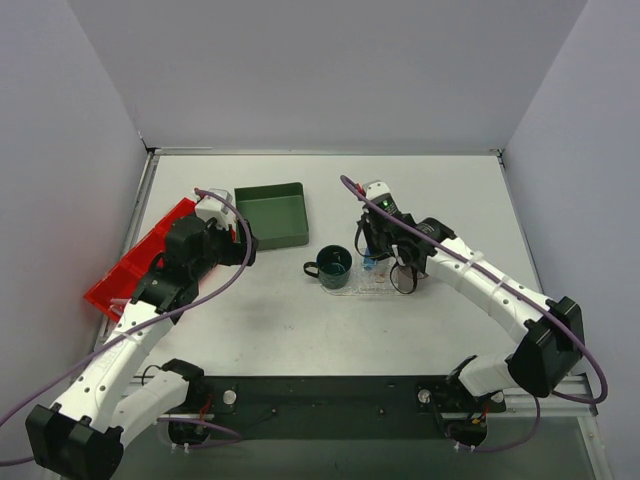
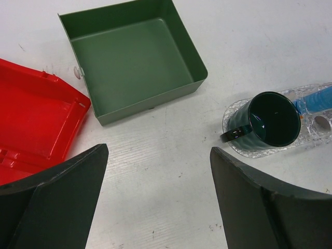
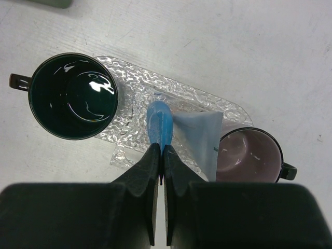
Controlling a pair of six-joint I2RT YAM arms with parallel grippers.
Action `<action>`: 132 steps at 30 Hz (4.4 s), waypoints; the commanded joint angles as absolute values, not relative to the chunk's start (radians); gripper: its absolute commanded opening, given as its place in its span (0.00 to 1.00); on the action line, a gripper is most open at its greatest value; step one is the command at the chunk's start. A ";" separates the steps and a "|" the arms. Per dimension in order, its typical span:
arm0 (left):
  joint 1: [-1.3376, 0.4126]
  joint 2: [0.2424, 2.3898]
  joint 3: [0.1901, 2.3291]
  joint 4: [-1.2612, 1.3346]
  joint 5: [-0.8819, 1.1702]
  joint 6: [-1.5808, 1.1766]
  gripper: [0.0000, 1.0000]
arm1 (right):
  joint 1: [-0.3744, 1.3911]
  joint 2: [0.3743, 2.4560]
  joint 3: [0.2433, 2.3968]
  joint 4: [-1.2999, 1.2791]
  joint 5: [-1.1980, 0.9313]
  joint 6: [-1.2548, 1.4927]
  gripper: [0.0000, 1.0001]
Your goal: Prepare toiletry sets of a toothbrush and toothpaste on the tray
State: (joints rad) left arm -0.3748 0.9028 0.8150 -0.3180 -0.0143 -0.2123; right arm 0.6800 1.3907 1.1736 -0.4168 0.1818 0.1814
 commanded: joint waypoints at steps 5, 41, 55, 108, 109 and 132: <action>-0.373 0.914 0.830 -0.302 -0.014 -0.199 0.90 | 0.669 1.416 1.158 -0.362 0.181 0.189 0.00; -0.373 0.899 0.831 -0.319 -0.093 -0.193 0.90 | 0.666 1.402 1.193 -0.371 0.098 0.178 0.45; -0.267 0.881 0.822 -0.429 -0.359 -0.308 0.96 | 0.672 1.220 1.236 -0.439 0.135 0.130 0.55; 0.465 0.856 0.549 -0.571 -0.215 -0.755 0.05 | 0.482 1.042 1.123 -0.390 -0.104 0.137 0.57; 0.465 0.854 0.552 -0.568 -0.215 -0.752 0.03 | 0.482 1.042 1.123 -0.390 -0.103 0.135 0.57; 0.486 0.818 0.600 -0.529 -0.226 -0.796 0.27 | 0.482 1.071 1.127 -0.396 -0.114 0.135 0.57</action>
State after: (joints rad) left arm 0.4694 0.8246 0.5987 -0.6193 -0.2451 -0.7422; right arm 0.4896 1.0649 1.1255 -0.4152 -0.1036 0.1299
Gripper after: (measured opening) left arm 0.173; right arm 0.577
